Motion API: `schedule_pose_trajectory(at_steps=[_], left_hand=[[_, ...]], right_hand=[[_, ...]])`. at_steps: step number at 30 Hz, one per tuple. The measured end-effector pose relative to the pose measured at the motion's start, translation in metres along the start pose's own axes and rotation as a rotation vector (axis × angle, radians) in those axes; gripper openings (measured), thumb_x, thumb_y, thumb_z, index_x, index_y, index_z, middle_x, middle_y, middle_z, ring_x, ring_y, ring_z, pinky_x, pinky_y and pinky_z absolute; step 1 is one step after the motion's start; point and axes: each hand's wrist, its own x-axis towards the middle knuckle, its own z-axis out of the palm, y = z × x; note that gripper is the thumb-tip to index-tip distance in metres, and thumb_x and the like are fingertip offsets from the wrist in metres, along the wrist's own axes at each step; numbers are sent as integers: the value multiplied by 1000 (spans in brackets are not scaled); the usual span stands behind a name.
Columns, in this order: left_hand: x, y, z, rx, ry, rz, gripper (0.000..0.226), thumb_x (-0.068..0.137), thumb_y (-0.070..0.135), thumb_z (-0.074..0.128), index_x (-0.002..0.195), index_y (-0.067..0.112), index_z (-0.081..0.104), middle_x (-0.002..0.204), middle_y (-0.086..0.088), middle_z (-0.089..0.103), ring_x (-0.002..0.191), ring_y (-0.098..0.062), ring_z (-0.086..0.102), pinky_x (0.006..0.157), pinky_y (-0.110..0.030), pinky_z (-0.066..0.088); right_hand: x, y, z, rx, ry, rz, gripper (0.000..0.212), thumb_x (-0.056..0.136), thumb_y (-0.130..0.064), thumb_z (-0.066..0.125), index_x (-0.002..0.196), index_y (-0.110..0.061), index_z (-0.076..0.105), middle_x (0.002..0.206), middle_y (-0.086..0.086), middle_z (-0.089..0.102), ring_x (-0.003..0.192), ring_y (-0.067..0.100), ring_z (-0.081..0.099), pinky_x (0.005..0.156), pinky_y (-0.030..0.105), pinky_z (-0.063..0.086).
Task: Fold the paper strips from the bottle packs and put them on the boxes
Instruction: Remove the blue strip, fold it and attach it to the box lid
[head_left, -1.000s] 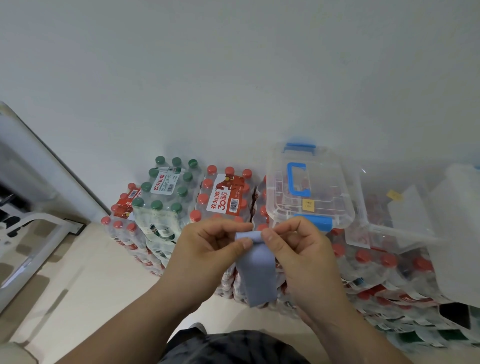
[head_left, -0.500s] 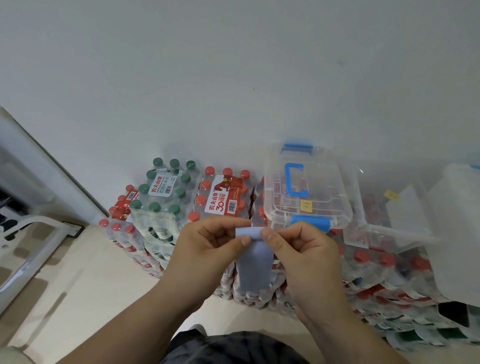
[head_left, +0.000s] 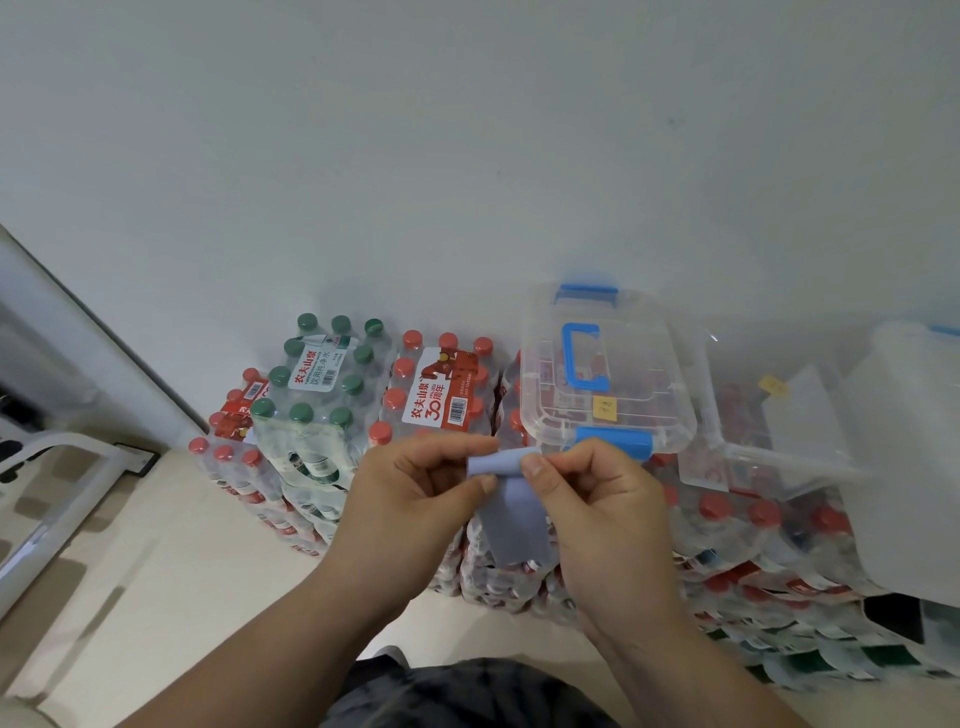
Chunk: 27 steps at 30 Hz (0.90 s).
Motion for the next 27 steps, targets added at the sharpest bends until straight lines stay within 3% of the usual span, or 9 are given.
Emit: schedule_pose_trajectory(at_steps=[4,8,11,14,18,21,24,27], left_hand=[[1,1,-1,-26,3,4,29,83,-7,71,103,14,77,93,-1,79,92,-18,74,82,-25,59],[1,3,-2,-68,-28,-13,29,81,-8,72,101,12,77,93,-4,78,93,-23,74,82,-29,61],[1,6,0,-107,-37,-19,24,74,9,77,98,13,78,92,-4,78,91,-23,73,80,-30,61],[0,6,1,-112,1,-15,28,70,20,75,95,11,79,89,-4,78,88,-22,73,78,-32,62],[-1,5,0,-132,27,-19,17,73,11,76,90,10,80,87,-11,77,88,-31,72,80,-37,62],[-2,3,-2,-113,24,-22,17,75,3,77,85,16,81,89,-10,77,90,-33,71,81,-41,62],[-3,3,-3,-143,31,-38,29,77,-4,75,95,18,79,94,-10,77,92,-31,72,83,-38,62],[-4,4,-3,-172,34,-41,26,72,8,77,98,11,77,92,-8,78,91,-26,74,82,-33,62]], right_hand=[[-1,-7,-1,68,-26,43,21,77,-40,73,79,-19,71,76,0,75,76,18,72,73,30,63],[1,-7,-4,62,-44,41,13,79,-29,77,78,-18,71,76,3,75,76,21,73,74,31,63],[1,-5,-4,74,-41,21,7,81,-23,77,77,-22,71,82,3,76,82,20,74,77,34,63],[-1,-5,-3,122,-59,35,11,74,-33,77,77,-24,72,85,3,77,84,20,75,78,37,64],[-2,-9,-3,165,-74,57,23,68,-45,73,74,-23,73,79,6,76,79,23,75,73,37,64],[-1,-8,-2,173,-70,75,16,72,-37,74,72,-22,72,79,7,76,80,25,75,73,37,64],[-1,-5,-1,137,-64,54,9,77,-26,77,72,-20,72,81,3,76,82,21,74,78,37,63],[-1,-4,0,111,-71,48,8,81,-17,78,77,-18,71,84,-2,77,84,18,74,80,37,63]])
